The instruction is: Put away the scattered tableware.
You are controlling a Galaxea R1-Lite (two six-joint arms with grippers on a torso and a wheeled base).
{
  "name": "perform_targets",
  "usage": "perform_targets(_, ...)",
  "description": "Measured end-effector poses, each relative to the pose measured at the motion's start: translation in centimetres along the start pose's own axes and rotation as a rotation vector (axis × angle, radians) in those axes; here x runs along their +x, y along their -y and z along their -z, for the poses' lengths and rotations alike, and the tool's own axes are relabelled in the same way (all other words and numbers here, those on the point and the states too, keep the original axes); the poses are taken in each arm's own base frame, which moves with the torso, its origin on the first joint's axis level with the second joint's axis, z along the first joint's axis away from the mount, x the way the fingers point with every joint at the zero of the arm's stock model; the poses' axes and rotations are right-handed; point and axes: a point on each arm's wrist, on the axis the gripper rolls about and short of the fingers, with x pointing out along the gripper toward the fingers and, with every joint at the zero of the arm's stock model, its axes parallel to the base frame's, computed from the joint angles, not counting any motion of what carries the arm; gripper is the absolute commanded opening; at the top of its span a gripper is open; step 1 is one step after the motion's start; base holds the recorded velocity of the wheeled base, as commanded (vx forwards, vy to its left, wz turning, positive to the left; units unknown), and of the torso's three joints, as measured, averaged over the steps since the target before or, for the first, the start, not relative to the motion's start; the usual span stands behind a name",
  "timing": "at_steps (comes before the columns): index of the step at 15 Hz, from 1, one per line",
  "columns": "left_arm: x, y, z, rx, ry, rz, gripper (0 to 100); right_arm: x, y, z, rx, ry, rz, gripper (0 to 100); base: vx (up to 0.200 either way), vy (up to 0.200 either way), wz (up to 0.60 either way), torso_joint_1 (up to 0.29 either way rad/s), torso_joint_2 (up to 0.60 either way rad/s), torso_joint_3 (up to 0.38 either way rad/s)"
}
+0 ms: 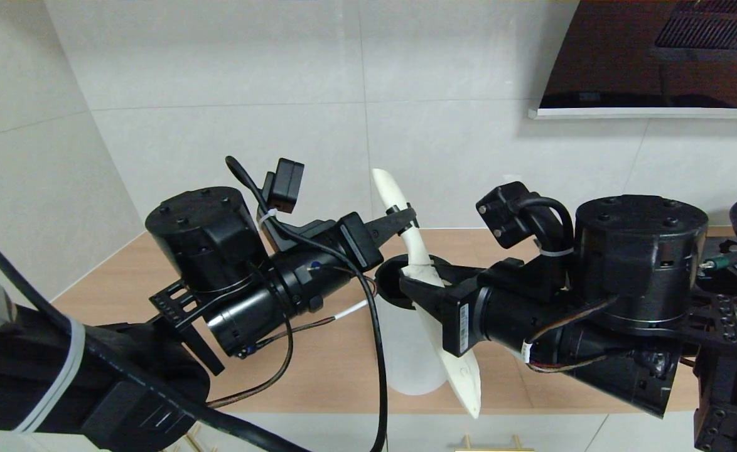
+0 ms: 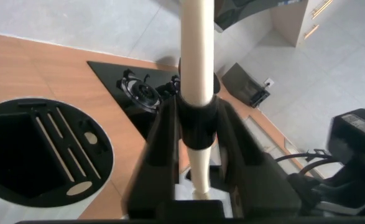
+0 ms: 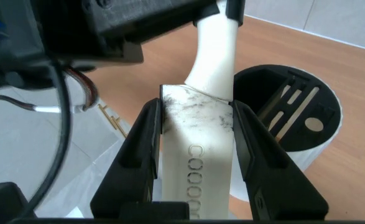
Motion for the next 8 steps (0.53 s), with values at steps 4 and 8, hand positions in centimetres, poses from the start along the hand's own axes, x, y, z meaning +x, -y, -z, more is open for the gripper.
perform_targets(4, 0.11, 0.06, -0.04, 0.0, 0.002, 0.001, 0, 0.01, -0.01, -0.05, 0.001, 0.006, 0.0, 0, 0.0, 0.0, 0.0, 0.0, 0.0, 0.0)
perform_targets(8, 0.19, 0.26, 0.0, 0.0, 0.001, 0.006, 0, 0.06, 0.03, -0.08, 0.003, 0.007, 0.001, 100, 0.0, 0.0, 0.0, 0.0, 0.0, 0.0)
